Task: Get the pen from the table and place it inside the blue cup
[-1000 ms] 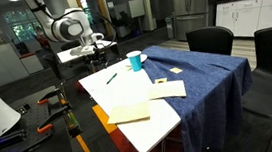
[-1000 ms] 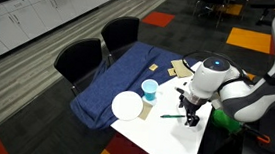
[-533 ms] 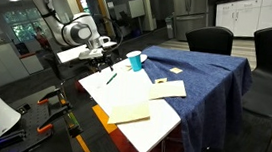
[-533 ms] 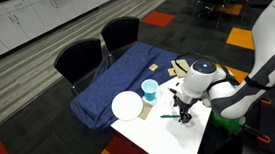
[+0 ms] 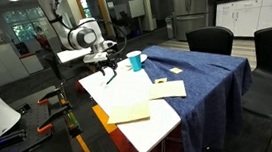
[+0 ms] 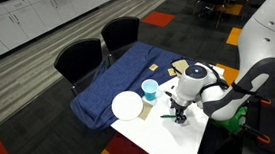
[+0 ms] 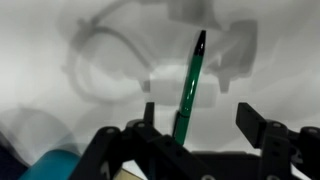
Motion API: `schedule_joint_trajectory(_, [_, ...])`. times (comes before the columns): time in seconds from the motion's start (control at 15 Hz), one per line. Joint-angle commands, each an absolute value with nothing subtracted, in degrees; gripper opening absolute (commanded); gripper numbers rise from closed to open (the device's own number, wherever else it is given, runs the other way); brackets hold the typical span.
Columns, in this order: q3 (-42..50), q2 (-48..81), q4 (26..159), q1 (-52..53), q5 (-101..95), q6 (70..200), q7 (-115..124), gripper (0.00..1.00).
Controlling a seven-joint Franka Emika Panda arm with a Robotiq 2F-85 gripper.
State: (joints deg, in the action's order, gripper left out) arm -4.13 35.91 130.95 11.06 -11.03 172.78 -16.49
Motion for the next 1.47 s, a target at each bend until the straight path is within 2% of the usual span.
schedule_joint_trajectory(0.0, [-3.0, 37.6, 128.6, 12.3, -12.5, 171.5, -14.1, 0.84])
schedule_joint_trajectory(0.27, [-2.8, 39.0, 127.4, 12.4, -12.4, 171.5, -14.0, 0.78])
schedule_joint_trajectory(0.33, [-2.8, 39.2, 127.2, 12.3, -12.4, 171.5, -14.0, 0.69])
schedule_joint_trajectory(0.4, [-2.9, 39.5, 127.1, 12.2, -12.4, 171.4, -14.1, 0.53])
schedule_joint_trajectory(0.47, [-2.8, 39.6, 127.0, 12.2, -12.4, 171.4, -14.1, 0.53])
schedule_joint_trajectory(0.93, [-2.9, 40.4, 126.4, 11.8, -12.3, 171.0, -14.3, 0.00])
schedule_joint_trajectory(1.4, [-2.6, 34.5, 130.5, 11.9, -11.6, 171.0, -12.1, 0.03])
